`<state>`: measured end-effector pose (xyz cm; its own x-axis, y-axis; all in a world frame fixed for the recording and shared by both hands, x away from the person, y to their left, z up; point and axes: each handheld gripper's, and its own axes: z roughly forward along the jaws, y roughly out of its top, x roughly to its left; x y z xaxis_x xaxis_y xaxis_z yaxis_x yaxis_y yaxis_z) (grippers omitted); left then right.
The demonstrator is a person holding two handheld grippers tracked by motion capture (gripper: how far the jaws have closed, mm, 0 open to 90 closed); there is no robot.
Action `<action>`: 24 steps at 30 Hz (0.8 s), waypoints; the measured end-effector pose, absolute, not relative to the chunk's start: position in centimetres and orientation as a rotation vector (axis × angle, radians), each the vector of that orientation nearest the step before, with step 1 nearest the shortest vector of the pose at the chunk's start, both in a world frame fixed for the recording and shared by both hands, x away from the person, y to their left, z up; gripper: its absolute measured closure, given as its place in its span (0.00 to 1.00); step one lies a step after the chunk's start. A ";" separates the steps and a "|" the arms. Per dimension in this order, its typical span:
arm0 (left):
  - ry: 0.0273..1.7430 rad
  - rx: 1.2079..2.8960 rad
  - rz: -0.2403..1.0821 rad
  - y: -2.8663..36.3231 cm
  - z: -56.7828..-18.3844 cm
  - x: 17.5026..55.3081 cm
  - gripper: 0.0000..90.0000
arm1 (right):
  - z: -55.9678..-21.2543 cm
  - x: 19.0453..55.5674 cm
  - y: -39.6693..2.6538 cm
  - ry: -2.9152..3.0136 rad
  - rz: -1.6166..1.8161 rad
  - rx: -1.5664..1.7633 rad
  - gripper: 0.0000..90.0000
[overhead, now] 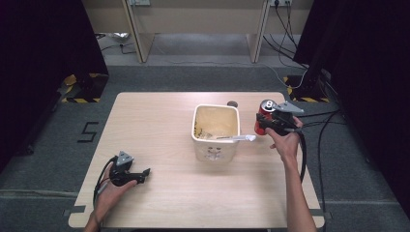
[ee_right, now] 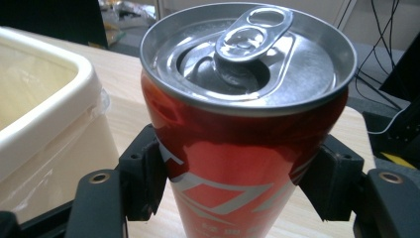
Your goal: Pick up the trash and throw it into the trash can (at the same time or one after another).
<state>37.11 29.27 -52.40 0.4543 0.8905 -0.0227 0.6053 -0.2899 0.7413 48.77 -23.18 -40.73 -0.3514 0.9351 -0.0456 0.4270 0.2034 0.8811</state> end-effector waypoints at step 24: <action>1.246 2.011 0.525 29.3 -52.4 37.1 0.15 | -35.9 46.1 -22.4 1.919 1.148 1.196 0.38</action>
<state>37.11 29.27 -52.40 0.4541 0.8907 -0.0230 0.6052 -0.2894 0.7416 46.15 -22.38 -35.86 -0.4171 0.9079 -0.0417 0.3926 0.2214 0.8927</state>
